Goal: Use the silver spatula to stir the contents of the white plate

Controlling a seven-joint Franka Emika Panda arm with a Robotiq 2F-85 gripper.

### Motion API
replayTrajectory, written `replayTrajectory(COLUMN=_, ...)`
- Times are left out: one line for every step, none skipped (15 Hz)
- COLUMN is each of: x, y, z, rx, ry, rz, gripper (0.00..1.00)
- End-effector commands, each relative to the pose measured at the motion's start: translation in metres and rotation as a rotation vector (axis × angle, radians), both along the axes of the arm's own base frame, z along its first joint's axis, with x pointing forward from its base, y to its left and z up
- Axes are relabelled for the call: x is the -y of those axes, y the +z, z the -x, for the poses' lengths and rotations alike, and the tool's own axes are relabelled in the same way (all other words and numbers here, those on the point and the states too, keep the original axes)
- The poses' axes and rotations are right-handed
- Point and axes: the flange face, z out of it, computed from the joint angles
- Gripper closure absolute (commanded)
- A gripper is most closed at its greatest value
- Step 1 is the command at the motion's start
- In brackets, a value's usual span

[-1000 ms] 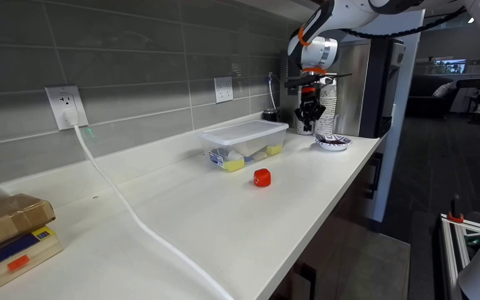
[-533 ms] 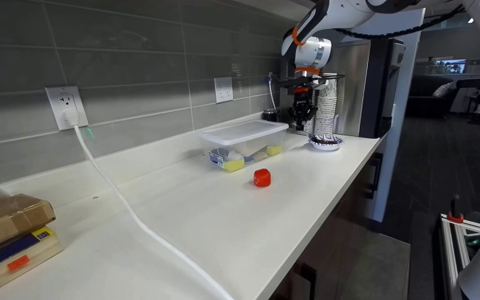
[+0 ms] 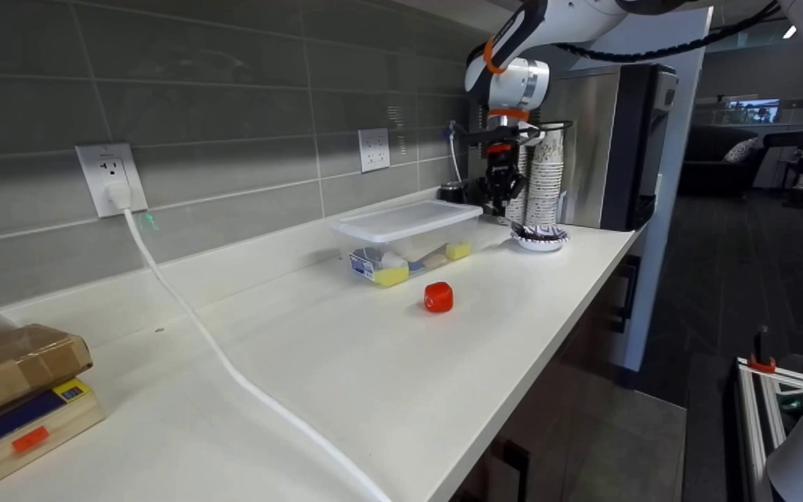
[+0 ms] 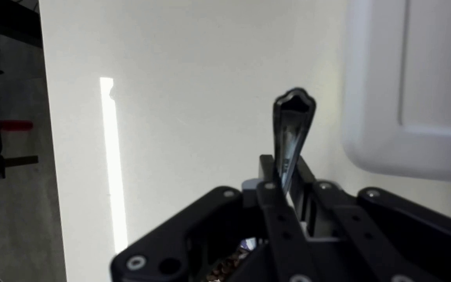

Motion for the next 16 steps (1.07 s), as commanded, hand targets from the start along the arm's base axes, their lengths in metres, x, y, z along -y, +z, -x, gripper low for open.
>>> replayTrajectory(x=-0.001, y=0.014, z=0.012, rx=0.001, ry=0.019, rz=0.049, gripper=0.97)
replayTrajectory(x=0.001, y=0.014, z=0.014, rx=-0.001, ry=0.019, rz=0.061, gripper=0.97)
replayTrajectory(x=0.005, y=0.016, z=0.017, rx=0.002, ry=0.020, rz=0.066, gripper=0.97)
replayTrajectory(x=0.010, y=0.016, z=0.019, rx=0.006, ry=0.018, rz=0.077, gripper=0.97)
replayTrajectory(x=0.016, y=0.016, z=0.023, rx=0.009, ry=0.014, rz=0.083, gripper=0.97)
replayTrajectory(x=0.020, y=0.016, z=0.025, rx=0.013, ry=0.013, rz=0.090, gripper=0.97)
replayTrajectory(x=0.023, y=0.016, z=0.027, rx=0.011, ry=0.010, rz=0.096, gripper=0.97)
replayTrajectory(x=0.025, y=0.016, z=0.030, rx=0.007, ry=0.012, rz=0.098, gripper=0.97)
replayTrajectory(x=0.027, y=0.016, z=0.032, rx=-0.007, ry=0.013, rz=0.107, gripper=0.97)
replayTrajectory(x=0.028, y=0.015, z=0.034, rx=-0.025, ry=0.013, rz=0.111, gripper=0.97)
replayTrajectory(x=0.028, y=0.016, z=0.035, rx=-0.037, ry=0.015, rz=0.111, gripper=0.97)
replayTrajectory(x=0.027, y=0.016, z=0.036, rx=-0.044, ry=0.020, rz=0.107, gripper=0.97)
replayTrajectory(x=0.024, y=0.016, z=0.036, rx=-0.051, ry=0.021, rz=0.103, gripper=0.97)
replayTrajectory(x=0.022, y=0.016, z=0.036, rx=-0.053, ry=0.026, rz=0.093, gripper=0.97)
replayTrajectory(x=0.018, y=0.016, z=0.035, rx=-0.060, ry=0.027, rz=0.082, gripper=0.97)
replayTrajectory(x=0.016, y=0.015, z=0.035, rx=-0.066, ry=0.028, rz=0.070, gripper=0.97)
